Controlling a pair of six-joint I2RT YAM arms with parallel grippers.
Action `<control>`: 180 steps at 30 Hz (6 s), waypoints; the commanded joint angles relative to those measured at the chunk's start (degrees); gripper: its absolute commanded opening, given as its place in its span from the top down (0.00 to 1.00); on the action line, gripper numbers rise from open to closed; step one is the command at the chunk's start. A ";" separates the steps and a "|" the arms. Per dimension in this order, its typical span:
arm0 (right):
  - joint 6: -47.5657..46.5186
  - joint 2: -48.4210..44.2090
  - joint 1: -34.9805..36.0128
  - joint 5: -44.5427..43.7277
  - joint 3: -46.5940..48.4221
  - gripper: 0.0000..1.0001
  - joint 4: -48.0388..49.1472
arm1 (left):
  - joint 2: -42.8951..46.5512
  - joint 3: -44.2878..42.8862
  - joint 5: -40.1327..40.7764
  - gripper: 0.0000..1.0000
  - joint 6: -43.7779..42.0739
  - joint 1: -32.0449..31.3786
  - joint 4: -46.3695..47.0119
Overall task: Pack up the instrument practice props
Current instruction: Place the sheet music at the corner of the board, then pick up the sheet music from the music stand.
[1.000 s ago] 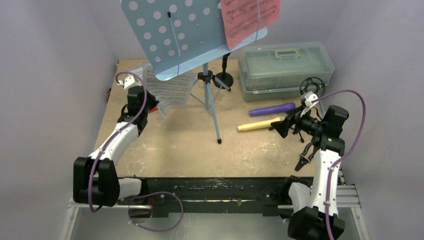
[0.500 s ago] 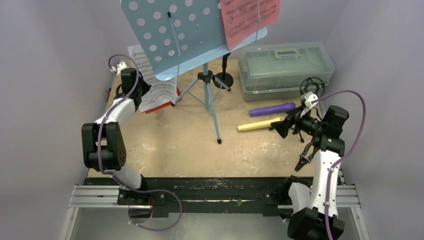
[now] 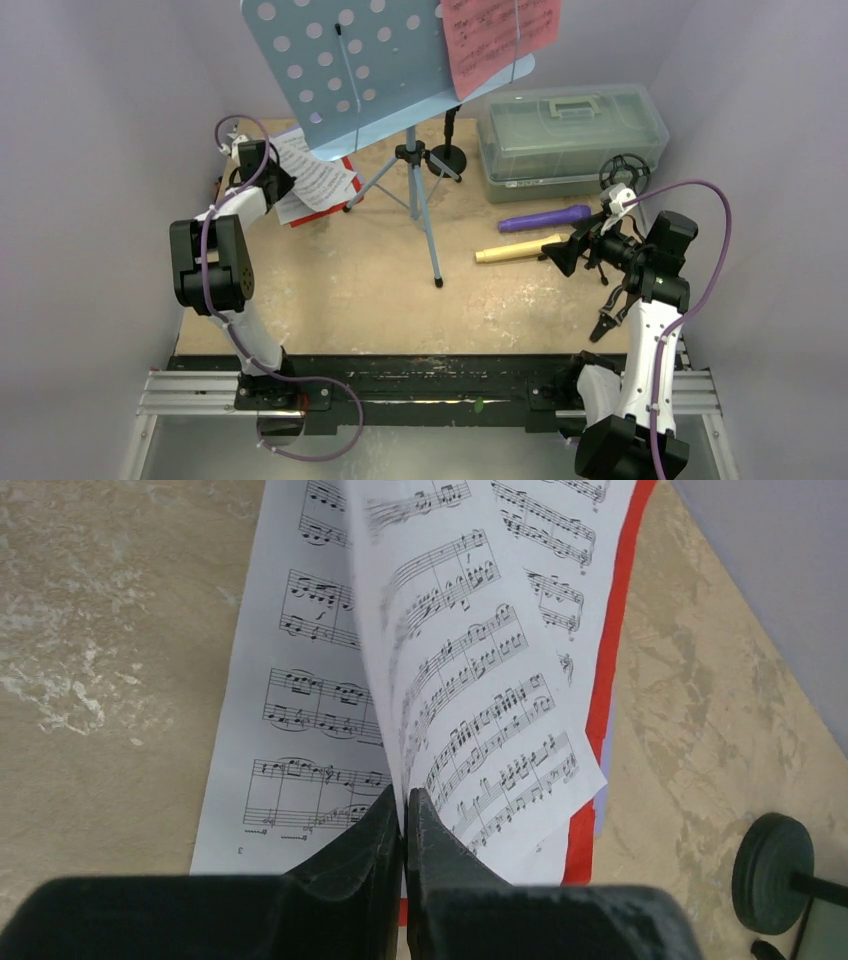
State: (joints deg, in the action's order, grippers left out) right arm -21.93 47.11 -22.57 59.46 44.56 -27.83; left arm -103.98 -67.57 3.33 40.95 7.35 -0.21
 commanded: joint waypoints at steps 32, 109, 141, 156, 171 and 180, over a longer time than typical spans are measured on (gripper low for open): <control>-1.09 -0.18 -0.21 -0.49 -0.26 0.01 -0.01 | -8.24 -8.60 -26.38 1.00 -10.41 4.73 0.80; 57.99 54.75 12.90 6.21 74.76 0.01 63.76 | 50.30 23.81 -9.16 0.01 -21.46 -10.61 -12.17; 67.27 62.12 18.70 2.23 84.84 0.15 66.20 | 50.46 24.24 -11.26 0.01 -20.54 -7.36 -11.06; 65.57 58.92 18.70 1.97 83.41 0.55 64.28 | 50.63 24.46 -12.36 0.02 -20.29 -7.35 -10.43; 53.62 55.42 16.59 -8.30 87.54 1.00 50.45 | 50.89 24.69 -12.69 0.02 -20.09 -7.35 -10.25; 49.38 53.48 15.54 -18.47 91.06 1.00 48.49 | 51.29 24.77 -12.65 0.02 -20.12 -7.35 -10.16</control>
State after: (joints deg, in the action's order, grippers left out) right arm 30.72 104.12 -6.83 47.48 131.76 20.69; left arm -53.95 -42.30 -8.71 20.43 -0.38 -12.88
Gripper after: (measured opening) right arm 0.005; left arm 0.985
